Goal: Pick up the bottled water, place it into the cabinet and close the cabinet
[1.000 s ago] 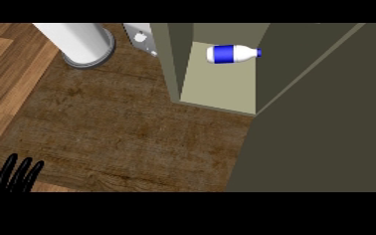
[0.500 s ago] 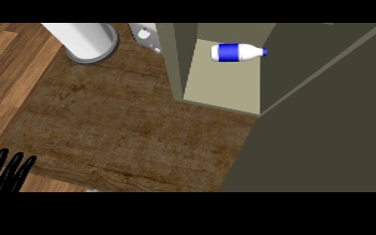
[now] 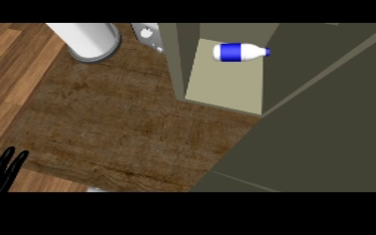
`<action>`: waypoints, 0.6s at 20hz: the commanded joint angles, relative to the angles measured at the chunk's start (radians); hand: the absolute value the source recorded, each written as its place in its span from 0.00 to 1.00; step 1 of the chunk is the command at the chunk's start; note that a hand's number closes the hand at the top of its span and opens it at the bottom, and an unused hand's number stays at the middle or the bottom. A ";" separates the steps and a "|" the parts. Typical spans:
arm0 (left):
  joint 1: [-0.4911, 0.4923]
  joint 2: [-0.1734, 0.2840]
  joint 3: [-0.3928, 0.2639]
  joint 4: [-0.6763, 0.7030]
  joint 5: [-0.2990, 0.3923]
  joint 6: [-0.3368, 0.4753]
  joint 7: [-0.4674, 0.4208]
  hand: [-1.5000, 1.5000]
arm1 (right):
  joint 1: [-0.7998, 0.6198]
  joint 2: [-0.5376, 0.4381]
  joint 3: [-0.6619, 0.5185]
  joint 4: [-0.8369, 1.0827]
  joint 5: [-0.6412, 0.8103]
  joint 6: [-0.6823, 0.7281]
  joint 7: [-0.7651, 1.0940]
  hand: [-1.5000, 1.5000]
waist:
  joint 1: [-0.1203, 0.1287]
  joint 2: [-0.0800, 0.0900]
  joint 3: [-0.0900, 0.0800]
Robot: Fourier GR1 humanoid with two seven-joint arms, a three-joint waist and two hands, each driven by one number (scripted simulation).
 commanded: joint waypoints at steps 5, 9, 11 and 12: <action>0.015 0.010 0.018 0.020 0.032 -0.049 0.000 0.00 | -0.280 0.206 -0.181 0.282 -0.010 -0.217 0.132 1.00 | -0.026 -0.014 0.007; 0.021 0.006 0.023 0.010 0.053 -0.053 0.011 0.00 | -0.496 0.272 -0.269 0.456 0.023 -0.293 0.180 1.00 | -0.035 -0.024 0.009; 0.024 0.018 0.033 0.023 0.050 -0.069 0.012 0.00 | -0.617 0.289 -0.312 0.557 0.030 -0.322 0.217 1.00 | -0.041 -0.026 0.009; 0.021 0.008 0.029 0.024 0.048 -0.075 0.008 0.00 | -0.679 0.303 -0.334 0.614 0.026 -0.329 0.219 1.00 | -0.053 -0.028 0.010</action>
